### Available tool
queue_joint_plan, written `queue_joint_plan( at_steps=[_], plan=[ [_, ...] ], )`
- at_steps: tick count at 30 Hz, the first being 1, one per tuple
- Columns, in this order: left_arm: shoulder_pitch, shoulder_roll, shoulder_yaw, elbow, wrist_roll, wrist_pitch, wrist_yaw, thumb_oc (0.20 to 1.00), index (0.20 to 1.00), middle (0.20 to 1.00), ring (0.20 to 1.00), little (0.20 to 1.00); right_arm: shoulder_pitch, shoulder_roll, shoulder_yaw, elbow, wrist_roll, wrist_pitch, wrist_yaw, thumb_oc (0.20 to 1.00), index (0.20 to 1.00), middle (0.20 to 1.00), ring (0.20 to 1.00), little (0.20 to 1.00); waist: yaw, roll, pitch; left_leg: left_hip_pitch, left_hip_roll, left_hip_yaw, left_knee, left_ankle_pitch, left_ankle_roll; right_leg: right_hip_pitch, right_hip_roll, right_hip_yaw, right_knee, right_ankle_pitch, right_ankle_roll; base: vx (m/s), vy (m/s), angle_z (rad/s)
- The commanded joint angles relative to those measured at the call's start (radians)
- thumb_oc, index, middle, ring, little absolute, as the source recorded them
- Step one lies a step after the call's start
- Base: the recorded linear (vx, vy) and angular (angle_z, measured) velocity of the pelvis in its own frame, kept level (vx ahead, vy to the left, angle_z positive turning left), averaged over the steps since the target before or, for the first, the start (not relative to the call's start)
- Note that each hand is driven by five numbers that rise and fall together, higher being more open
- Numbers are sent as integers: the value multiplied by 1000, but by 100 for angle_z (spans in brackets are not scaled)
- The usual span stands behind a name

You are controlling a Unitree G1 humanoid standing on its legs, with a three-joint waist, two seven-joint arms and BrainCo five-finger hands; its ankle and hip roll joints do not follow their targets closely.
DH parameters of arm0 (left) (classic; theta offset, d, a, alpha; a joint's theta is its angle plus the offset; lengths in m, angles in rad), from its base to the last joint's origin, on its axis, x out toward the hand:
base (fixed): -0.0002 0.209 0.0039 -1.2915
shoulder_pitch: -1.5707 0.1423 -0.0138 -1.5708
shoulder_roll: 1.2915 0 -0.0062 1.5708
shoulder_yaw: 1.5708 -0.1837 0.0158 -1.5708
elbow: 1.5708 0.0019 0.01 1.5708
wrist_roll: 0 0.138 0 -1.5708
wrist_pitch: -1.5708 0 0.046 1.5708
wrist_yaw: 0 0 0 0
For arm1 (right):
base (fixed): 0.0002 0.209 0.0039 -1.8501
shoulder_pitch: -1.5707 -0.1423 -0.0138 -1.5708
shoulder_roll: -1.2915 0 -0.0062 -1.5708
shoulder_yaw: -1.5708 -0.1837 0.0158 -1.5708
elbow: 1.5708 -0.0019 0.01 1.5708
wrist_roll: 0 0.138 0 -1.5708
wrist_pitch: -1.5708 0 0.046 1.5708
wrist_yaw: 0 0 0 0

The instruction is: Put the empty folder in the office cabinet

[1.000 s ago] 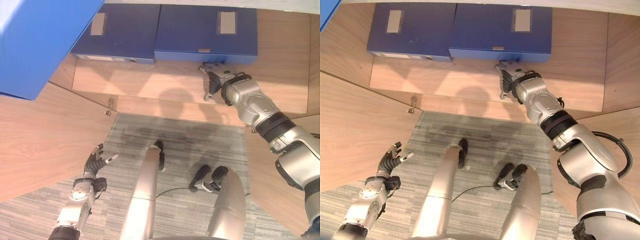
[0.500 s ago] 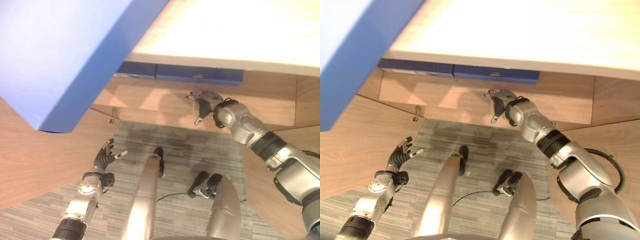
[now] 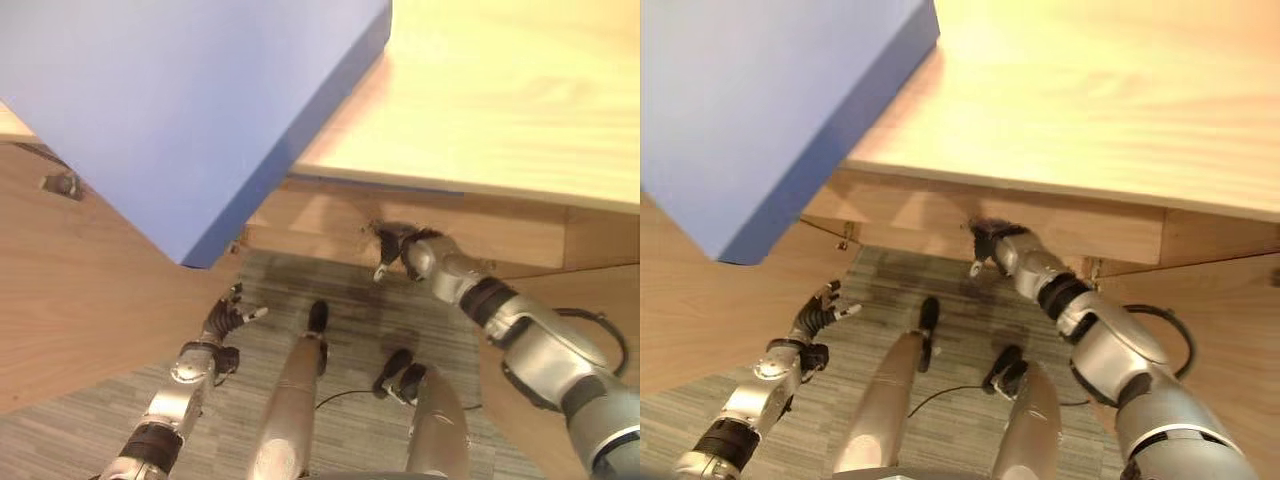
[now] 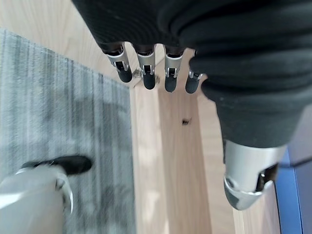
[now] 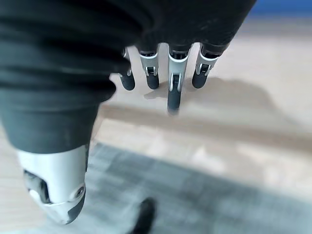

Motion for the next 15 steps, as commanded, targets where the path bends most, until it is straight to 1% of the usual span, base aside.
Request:
queue_joint_plan(
  at_steps=[1, 2, 3, 4, 5, 8, 9, 10, 11, 12, 13, 14, 15],
  plan=[
    [-59, -44, -35, 126, -26, -35, -10, 1000, 1000, 1000, 1000, 1000, 183, 125, -66, 219, 305, 12, -43, 1000, 1000, 1000, 1000, 1000, 36, 16, 74, 47, 26, 13, -59, -3, 24, 97, -12, 41, -258, 204, 116, 4, -42, -17],
    [-70, -72, -40, 189, -30, -35, -5, 1000, 1000, 1000, 1000, 1000, 196, 148, -144, 267, 390, 0, -100, 1000, 1000, 1000, 1000, 1000, 33, 20, 68, 104, 35, 19, -112, 16, 20, 144, 6, 36, -306, 219, 119, 20, -71, -21],
    [-76, -99, -45, 270, -24, -32, 4, 1000, 1000, 1000, 1000, 1000, 216, 170, -238, 326, 471, -15, -158, 1000, 1000, 1000, 1000, 1000, 21, 25, 52, 170, 48, 24, -178, 45, 9, 199, 28, 25, -357, 227, 121, 24, -62, -27],
    [-77, -99, -46, 272, -24, -33, 4, 1000, 1000, 1000, 1000, 1000, 216, 170, -239, 327, 471, -16, -158, 1000, 1000, 1000, 1000, 1000, 22, 26, 55, 175, 48, 24, -181, 46, 8, 203, 29, 24, -359, 228, 121, 34, -76, -34],
    [-73, -108, -40, 303, -20, -34, 9, 1000, 1000, 1000, 1000, 1000, 227, 175, -276, 341, 498, -24, -175, 1000, 1000, 1000, 1000, 1000, 15, 30, 48, 204, 58, 24, -209, 62, 1, 232, 41, 18, -379, 229, 119, 25, -78, -33],
    [-47, -134, -20, 397, -16, -29, 21, 1000, 1000, 1000, 1000, 1000, 285, 176, -324, 338, 557, -47, -210, 1000, 1000, 1000, 1000, 1000, -4, 34, 19, 279, 90, 32, -295, 113, -30, 308, 84, 0, -456, 231, 114, 58, -123, -10],
    [-18, -163, 7, 460, -31, -25, 27, 1000, 1000, 1000, 1000, 1000, 331, 173, -366, 335, 624, -57, -219, 1000, 1000, 1000, 1000, 1000, -17, 35, -10, 322, 110, 38, -369, 164, -49, 347, 120, -3, -516, 234, 109, 61, -132, 1],
    [-11, -176, 17, 491, -42, -24, 26, 1000, 1000, 1000, 1000, 1000, 344, 169, -385, 338, 655, -64, -222, 1000, 1000, 1000, 1000, 1000, -20, 34, -20, 334, 116, 38, -397, 191, -60, 362, 138, -2, -551, 240, 108, 36, -111, -2],
    [-12, -188, 30, 543, -46, -24, 27, 1000, 1000, 1000, 1000, 1000, 361, 167, -403, 349, 683, -68, -225, 1000, 1000, 1000, 1000, 1000, -22, 29, -28, 341, 121, 22, -417, 209, -74, 370, 152, 3, -578, 246, 107, -38, -85, -11],
    [-17, -199, 44, 586, -44, -26, 28, 1000, 1000, 1000, 1000, 1000, 377, 163, -415, 354, 716, -75, -226, 1000, 1000, 1000, 1000, 1000, -22, 15, -34, 351, 112, -1, -415, 194, -74, 374, 158, 10, -603, 261, 107, -37, -60, -16],
    [-17, -199, 44, 587, -44, -26, 28, 1000, 1000, 1000, 1000, 1000, 377, 163, -415, 354, 717, -75, -226, 1000, 1000, 1000, 1000, 1000, -22, 15, -34, 351, 112, -1, -415, 194, -74, 375, 159, 10, -604, 262, 107, -80, -103, -17],
    [-13, -210, 63, 628, -23, -26, 20, 1000, 1000, 1000, 1000, 1000, 408, 155, -432, 349, 745, -85, -226, 1000, 1000, 1000, 1000, 1000, -35, -10, -48, 383, 90, -22, -356, 122, -46, 399, 151, 7, -645, 283, 109, -104, -99, -13],
    [-14, -219, 76, 648, -9, -26, 18, 1000, 1000, 1000, 1000, 1000, 423, 147, -457, 349, 760, -92, -224, 1000, 1000, 1000, 1000, 1000, -47, -21, -50, 395, 79, 2, -300, 65, -27, 411, 143, 3, -657, 296, 113, -134, -92, -5]
  ],
)
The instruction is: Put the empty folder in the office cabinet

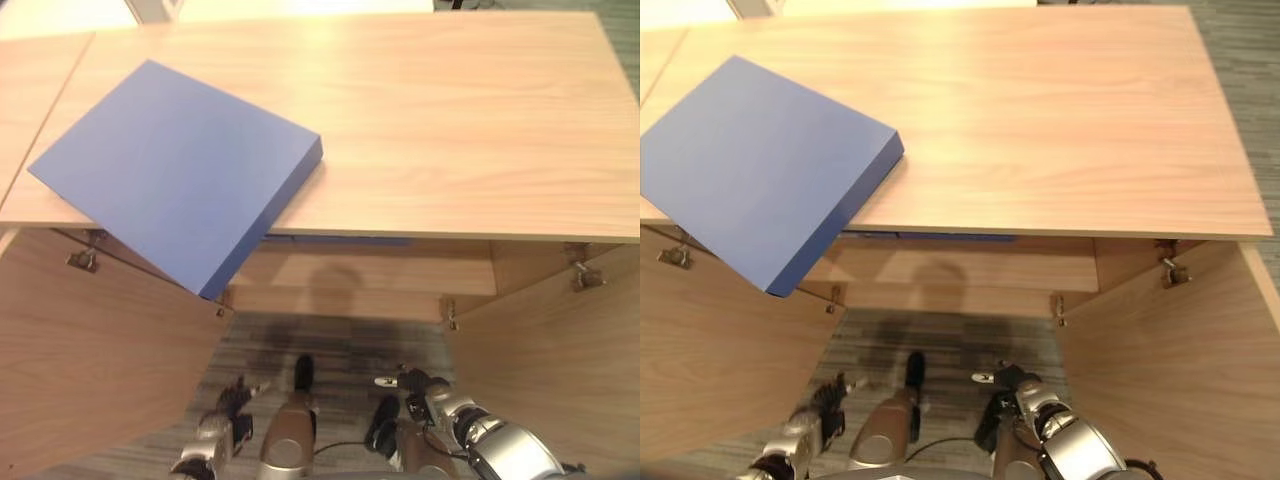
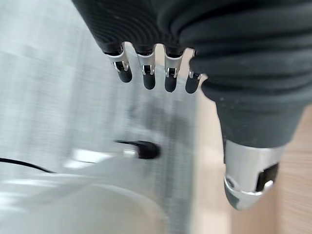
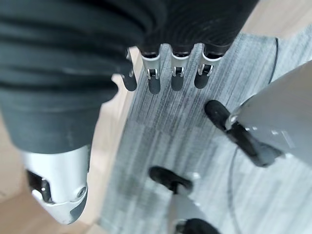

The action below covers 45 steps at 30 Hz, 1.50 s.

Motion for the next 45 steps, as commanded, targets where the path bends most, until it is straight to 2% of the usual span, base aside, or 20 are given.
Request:
queue_joint_plan(
  at_steps=[1, 2, 3, 5, 7, 8, 13, 14, 18, 23, 28, 29, 30, 33, 34, 35, 37, 42, 43, 45],
  plan=[
    [-36, -4, -2, 32, 19, -13, -2, 1000, 1000, 1000, 1000, 1000, -12, 10, -38, -11, 89, -32, -5, 1000, 1000, 1000, 1000, 1000, -19, -96, 15, 24, -32, -1, 123, -111, 32, 88, -50, 9, -299, 179, 102, -79, -20, 2],
    [-36, -5, -2, 32, 19, -13, -2, 1000, 1000, 1000, 1000, 1000, -12, 9, -38, -12, 89, -32, -5, 1000, 1000, 1000, 1000, 1000, -17, -95, 16, 24, -31, 0, 127, -114, 32, 88, -49, 10, -300, 179, 102, -76, 10, 7],
    [-28, -13, 8, 60, 60, -12, -3, 1000, 1000, 1000, 1000, 1000, 9, -3, -72, 10, 97, -35, -15, 1000, 1000, 1000, 1000, 1000, -39, -101, -17, 79, -26, 88, 204, -164, 42, 98, -49, 0, -322, 195, 103, -42, 7, -2],
    [-21, -19, 13, 78, 86, -9, -5, 1000, 1000, 1000, 1000, 1000, 24, -10, -97, 32, 105, -37, -19, 1000, 1000, 1000, 1000, 1000, -39, -95, -35, 107, -37, 108, 247, -194, 42, 112, -39, 3, -341, 207, 104, -16, 25, -19],
    [-15, -31, 21, 112, 127, -7, -9, 1000, 1000, 1000, 1000, 1000, 50, -23, -146, 54, 119, -37, -20, 1000, 1000, 1000, 1000, 1000, -62, -82, -81, 170, -65, 133, 220, -248, 52, 127, -31, -5, -375, 223, 113, 58, 106, 15],
    [0, -46, 23, 143, 167, 1, -13, 1000, 1000, 1000, 1000, 1000, 79, -31, -191, 63, 144, -44, -31, 1000, 1000, 1000, 1000, 1000, -81, -63, -119, 234, -83, 155, 160, -296, 66, 135, -21, 2, -390, 236, 121, 72, 119, 31],
    [0, -56, 5, 152, 207, 1, -18, 1000, 1000, 1000, 1000, 1000, 123, -54, -275, 73, 191, -57, -65, 1000, 1000, 1000, 1000, 1000, -104, -37, -147, 275, -118, 138, 59, -298, 85, 114, -31, 8, -384, 286, 138, -89, 137, 10],
    [-4, -54, -5, 149, 217, -3, -15, 1000, 1000, 1000, 1000, 1000, 129, -54, -289, 71, 202, -62, -73, 1000, 1000, 1000, 1000, 1000, -112, -47, -144, 267, -145, 133, 42, -272, 97, 96, -54, 1, -378, 316, 134, -222, 172, -9],
    [-1, -52, -16, 136, 227, -15, -11, 1000, 1000, 1000, 1000, 1000, 175, -54, -313, 51, 214, -67, -82, 1000, 1000, 1000, 1000, 1000, -117, -40, -138, 290, -207, 93, -36, -243, 122, 60, -96, 7, -375, 376, 163, -252, 219, 8],
    [10, -54, -4, 145, 237, -15, -13, 1000, 1000, 1000, 1000, 1000, 200, -47, -337, 47, 213, -64, -85, 1000, 1000, 1000, 1000, 1000, -116, -43, -130, 308, -250, 84, -81, -217, 142, 49, -136, -2, -384, 405, 186, -174, 150, -3],
    [18, -51, 3, 154, 258, -13, -15, 1000, 1000, 1000, 1000, 1000, 208, -40, -352, 46, 211, -59, -88, 1000, 1000, 1000, 1000, 1000, -115, -47, -115, 316, -265, 81, -85, -200, 157, 48, -171, -8, -332, 388, 189, -134, 98, 1],
    [14, -48, 0, 154, 255, -11, -12, 1000, 1000, 1000, 1000, 1000, 205, -39, -350, 42, 213, -58, -90, 1000, 1000, 1000, 1000, 1000, -119, -42, -101, 315, -261, 76, -83, -194, 161, 33, -180, 15, -276, 372, 190, -198, 53, 7],
    [5, -38, -1, 150, 256, -9, 0, 1000, 1000, 1000, 1000, 1000, 201, -34, -346, 31, 228, -58, -93, 1000, 1000, 1000, 1000, 1000, -120, -29, -82, 309, -250, 54, -83, -182, 170, 33, -171, 91, -181, 301, 179, -248, 70, 11],
    [5, -29, 0, 165, 259, -9, 18, 1000, 1000, 1000, 1000, 1000, 213, -30, -352, 40, 236, -57, -91, 1000, 1000, 1000, 1000, 1000, -119, -16, -98, 292, -243, 21, -78, -175, 182, 56, -160, 215, -25, 221, 149, -118, 29, 30],
    [4, -29, 0, 165, 259, -9, 18, 1000, 1000, 1000, 1000, 1000, 213, -30, -352, 40, 236, -57, -91, 1000, 1000, 1000, 1000, 1000, -118, -16, -100, 289, -244, 22, -78, -174, 183, 53, -160, 216, -28, 224, 148, 53, -80, 50],
    [13, -26, -6, 152, 255, -22, 26, 1000, 1000, 1000, 1000, 1000, 223, -29, -356, 51, 231, -60, -91, 1000, 1000, 1000, 1000, 1000, -113, -36, -129, 278, -248, -3, -77, -172, 179, 127, -126, 275, -103, 192, 148, 91, -129, 42],
    [21, -17, -12, 105, 242, -31, 43, 1000, 1000, 1000, 1000, 1000, 224, -30, -369, 66, 237, -63, -100, 1000, 1000, 1000, 1000, 1000, -103, -52, -155, 264, -253, -30, -79, -161, 175, 158, -91, 295, -183, 183, 148, 69, -129, 29],
    [54, 27, -15, -100, 265, -66, 96, 1000, 1000, 1000, 1000, 1000, 230, -21, -367, 67, 244, -83, -120, 1000, 1000, 1000, 1000, 1000, -81, -62, -199, 259, -239, -53, -88, -155, 157, 217, -51, 272, -295, 200, 146, 83, -114, 28],
    [70, 59, -5, -232, 284, -73, 124, 1000, 1000, 1000, 1000, 1000, 236, -14, -373, 50, 266, -98, -129, 1000, 1000, 1000, 1000, 1000, -76, -69, -199, 258, -231, -72, -85, -153, 150, 240, -36, 270, -327, 198, 141, 62, -155, 27],
    [85, 94, 23, -352, 311, -83, 146, 1000, 1000, 1000, 1000, 1000, 248, -6, -375, 44, 274, -109, -133, 1000, 1000, 1000, 1000, 1000, -70, -79, -205, 266, -222, -81, -87, -157, 141, 261, -32, 255, -346, 199, 140, 61, -131, 20]
  ],
)
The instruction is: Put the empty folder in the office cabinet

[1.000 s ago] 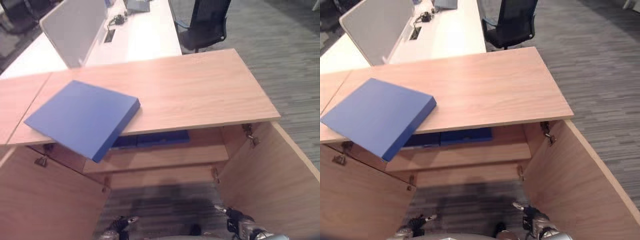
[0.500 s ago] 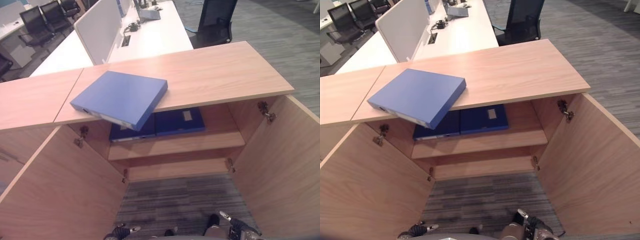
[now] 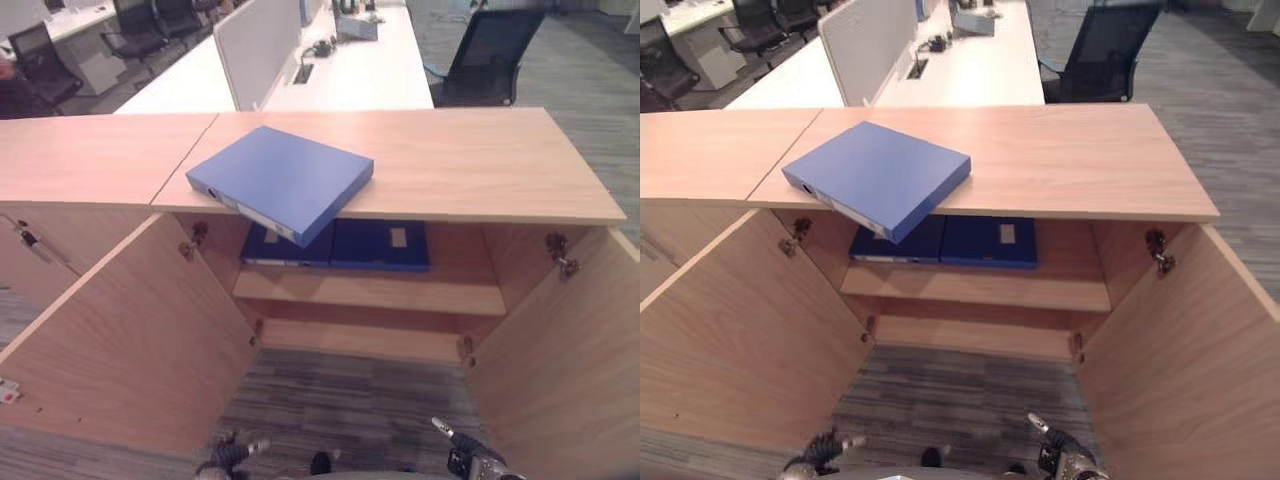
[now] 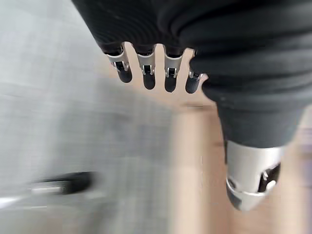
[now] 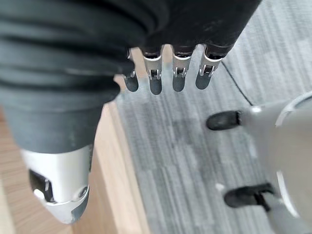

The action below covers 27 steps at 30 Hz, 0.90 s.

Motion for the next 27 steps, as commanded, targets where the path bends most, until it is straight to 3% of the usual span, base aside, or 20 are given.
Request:
queue_joint_plan(
  at_steps=[1, 2, 3, 5, 7, 9, 19, 27],
  plan=[
    [-61, 86, 50, -122, 76, -59, 84, 1000, 1000, 1000, 1000, 1000, -22, 43, -21, 11, 43, -55, -22, 1000, 1000, 1000, 1000, 1000, 13, -39, -12, -17, -51, -60, 8, -90, 10, -72, -12, 10, 42, -16, 41, 48, -72, 20],
    [-57, 88, 52, -127, 76, -56, 84, 1000, 1000, 1000, 1000, 1000, -22, 44, -20, 11, 43, -55, -22, 1000, 1000, 1000, 1000, 1000, 12, -40, -12, -15, -51, -61, 8, -90, 10, -70, -12, 9, 41, -16, 41, 91, -115, 23],
    [-26, 135, 126, -349, 135, -77, 140, 1000, 1000, 1000, 1000, 1000, -11, 53, -34, 1, 53, -65, -23, 1000, 1000, 1000, 1000, 1000, 22, -50, -19, -6, -39, -67, 4, -93, -1, -52, -5, -6, 21, -18, 37, 67, -81, 13],
    [-6, 151, 159, -426, 152, -84, 156, 1000, 1000, 1000, 1000, 1000, -5, 57, -34, 0, 53, -69, -24, 1000, 1000, 1000, 1000, 1000, 24, -55, -22, -1, -35, -67, 3, -96, -5, -43, -3, -14, 13, -18, 36, 83, -89, 4],
    [5, 192, 225, -584, 252, -107, 232, 1000, 1000, 1000, 1000, 1000, 7, 64, -36, -4, 50, -77, -26, 1000, 1000, 1000, 1000, 1000, 27, -65, -29, 7, -27, -65, 2, -102, -12, -30, 1, -22, -1, -17, 35, 96, -84, 4],
    [-25, 262, 285, -749, 441, -125, 326, 1000, 1000, 1000, 1000, 1000, 18, 74, -25, -6, 39, -94, -26, 1000, 1000, 1000, 1000, 1000, 23, -76, -36, 11, -19, -60, 2, -108, -21, -24, 4, -23, -3, -20, 32, 65, -60, 8],
    [-127, 294, 332, -859, 527, -124, 374, 1000, 1000, 1000, 1000, 1000, 46, 73, -21, 13, -2, -103, -33, 1000, 1000, 1000, 1000, 1000, -9, -82, -68, 19, -13, -44, 2, -122, -30, -19, 4, -23, -4, -25, 31, 27, -6, 0],
    [-263, 419, 228, -865, 686, -133, 365, 1000, 1000, 1000, 1000, 1000, 59, 72, -7, 23, -3, -108, -21, 1000, 1000, 1000, 1000, 1000, -34, -78, -86, 34, -9, -25, 2, -138, -30, -20, 8, -4, -4, -25, 36, 19, 1, -7]
  ],
)
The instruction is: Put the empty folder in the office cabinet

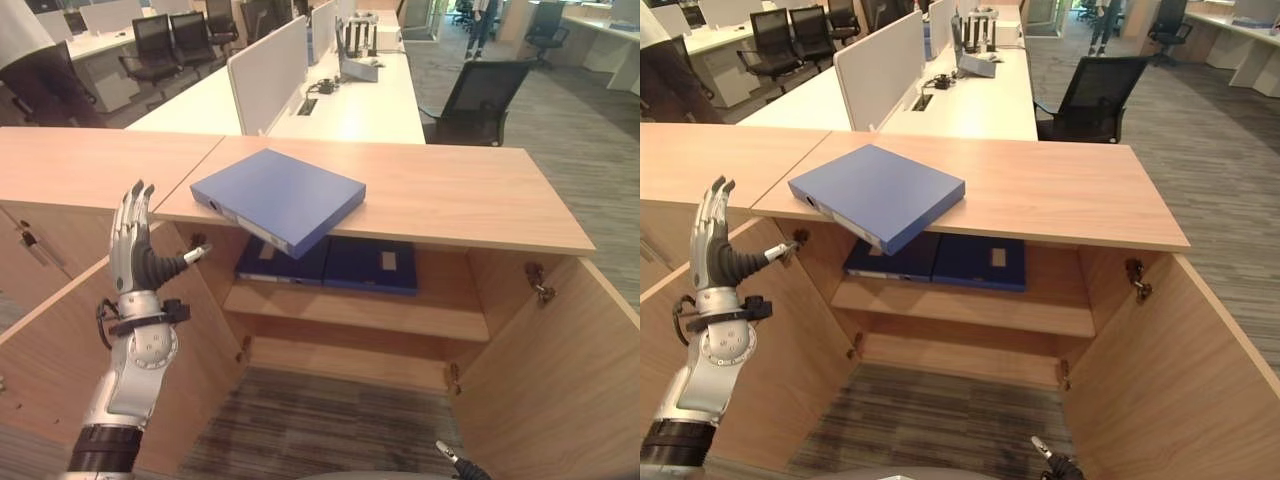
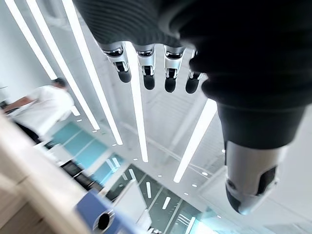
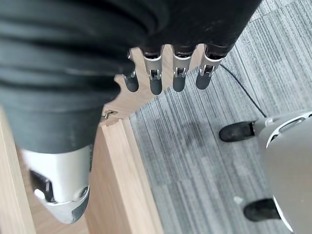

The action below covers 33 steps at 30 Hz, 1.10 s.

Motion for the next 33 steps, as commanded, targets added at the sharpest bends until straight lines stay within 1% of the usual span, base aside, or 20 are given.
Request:
queue_joint_plan(
  at_steps=[1, 9, 14, 25, 31, 33],
  plan=[
    [-116, 103, -50, -3, 93, -39, 12, 1000, 1000, 1000, 1000, 1000, -52, 39, 22, 46, -27, -37, 3, 1000, 1000, 1000, 1000, 1000, -11, -52, -19, 30, -34, -5, 3, -135, 5, -30, -17, 15, 8, -10, 58, 11, 12, -8],
    [-238, 216, -201, 105, 202, -24, -9, 1000, 1000, 1000, 1000, 1000, -45, 19, 24, 48, -9, -38, 13, 1000, 1000, 1000, 1000, 1000, -32, -48, -29, 37, -34, 14, 3, -142, 7, -31, -16, 31, 8, -3, 64, 6, 16, -11],
    [-295, 265, -277, 184, 251, -11, -15, 1000, 1000, 1000, 1000, 1000, -42, 7, 19, 51, 4, -41, 19, 1000, 1000, 1000, 1000, 1000, -38, -49, -32, 38, -32, 25, 3, -143, 8, -38, -16, 39, 8, 2, 68, -2, 21, -7],
    [-297, 298, -322, 228, 283, -14, -33, 1000, 1000, 1000, 1000, 1000, -43, -2, 10, 58, 14, -44, 23, 1000, 1000, 1000, 1000, 1000, -37, -50, -33, 47, -33, 38, 3, -150, 12, -38, -14, 55, 8, 5, 70, 1, 8, -3],
    [-303, 296, -375, 270, 305, -18, -53, 1000, 1000, 1000, 1000, 1000, -46, -4, 12, 59, 18, -43, 22, 1000, 1000, 1000, 1000, 1000, -40, -49, -34, 51, -33, 42, 3, -153, 14, -36, -13, 60, 8, 4, 71, 4, 10, -6],
    [-340, 286, -421, 326, 312, -8, -62, 1000, 1000, 1000, 1000, 1000, -48, -7, 21, 57, 21, -44, 21, 1000, 1000, 1000, 1000, 1000, -44, -46, -36, 54, -34, 45, 3, -154, 15, -34, -13, 60, 8, 3, 71, 1, 12, -7]
  ],
)
